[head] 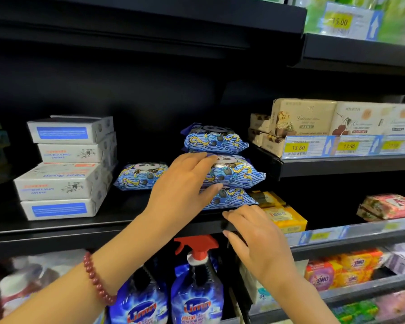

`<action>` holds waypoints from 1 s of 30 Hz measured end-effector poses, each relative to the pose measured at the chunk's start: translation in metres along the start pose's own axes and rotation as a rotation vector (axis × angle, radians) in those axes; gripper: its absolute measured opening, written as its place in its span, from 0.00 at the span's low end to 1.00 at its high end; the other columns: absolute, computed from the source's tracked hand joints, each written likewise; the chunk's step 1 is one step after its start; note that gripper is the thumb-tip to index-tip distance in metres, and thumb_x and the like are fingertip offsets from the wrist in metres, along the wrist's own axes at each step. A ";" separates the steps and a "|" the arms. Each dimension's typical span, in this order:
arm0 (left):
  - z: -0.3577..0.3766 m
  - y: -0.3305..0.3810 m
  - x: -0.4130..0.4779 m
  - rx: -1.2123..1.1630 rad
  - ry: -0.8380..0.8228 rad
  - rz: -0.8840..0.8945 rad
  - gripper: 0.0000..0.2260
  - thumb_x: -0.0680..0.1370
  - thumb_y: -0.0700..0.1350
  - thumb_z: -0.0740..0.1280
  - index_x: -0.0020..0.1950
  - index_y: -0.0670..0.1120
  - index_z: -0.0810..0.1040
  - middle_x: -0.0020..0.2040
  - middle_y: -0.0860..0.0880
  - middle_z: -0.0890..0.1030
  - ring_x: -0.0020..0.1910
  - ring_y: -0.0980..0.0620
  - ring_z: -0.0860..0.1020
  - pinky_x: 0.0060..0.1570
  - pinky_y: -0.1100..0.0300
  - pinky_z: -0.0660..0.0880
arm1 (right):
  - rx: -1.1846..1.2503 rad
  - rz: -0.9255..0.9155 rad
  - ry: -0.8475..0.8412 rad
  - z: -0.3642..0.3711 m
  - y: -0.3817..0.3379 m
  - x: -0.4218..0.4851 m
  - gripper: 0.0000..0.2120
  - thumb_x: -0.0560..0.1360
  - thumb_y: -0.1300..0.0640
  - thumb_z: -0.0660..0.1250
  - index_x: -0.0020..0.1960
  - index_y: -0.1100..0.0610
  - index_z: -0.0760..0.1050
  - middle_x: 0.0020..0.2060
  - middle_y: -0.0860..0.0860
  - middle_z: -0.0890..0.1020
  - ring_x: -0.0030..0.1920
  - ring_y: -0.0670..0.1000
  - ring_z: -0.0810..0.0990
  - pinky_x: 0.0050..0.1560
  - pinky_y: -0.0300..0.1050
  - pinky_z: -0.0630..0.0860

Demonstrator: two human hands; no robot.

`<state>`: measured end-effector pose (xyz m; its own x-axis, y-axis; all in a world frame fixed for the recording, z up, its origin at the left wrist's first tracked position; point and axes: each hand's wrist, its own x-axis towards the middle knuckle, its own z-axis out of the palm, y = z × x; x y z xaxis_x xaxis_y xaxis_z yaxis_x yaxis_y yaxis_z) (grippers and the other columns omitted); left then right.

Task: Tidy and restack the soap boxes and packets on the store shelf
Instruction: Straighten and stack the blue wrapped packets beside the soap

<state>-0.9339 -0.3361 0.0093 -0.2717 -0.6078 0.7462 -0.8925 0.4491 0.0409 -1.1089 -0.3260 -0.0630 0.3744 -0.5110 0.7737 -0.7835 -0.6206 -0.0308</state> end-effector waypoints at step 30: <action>-0.039 -0.070 -0.115 -0.031 0.138 -0.203 0.08 0.69 0.47 0.71 0.42 0.44 0.86 0.41 0.50 0.85 0.41 0.51 0.84 0.37 0.59 0.80 | -0.213 0.136 -0.588 0.075 -0.114 0.178 0.30 0.67 0.38 0.70 0.63 0.54 0.70 0.60 0.54 0.74 0.61 0.56 0.71 0.50 0.48 0.68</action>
<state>-0.8264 -0.2723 -0.0533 -0.0343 -0.5937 0.8039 -0.9117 0.3482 0.2183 -0.9157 -0.3908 0.0302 0.4273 -0.8552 0.2933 -0.9017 -0.4269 0.0689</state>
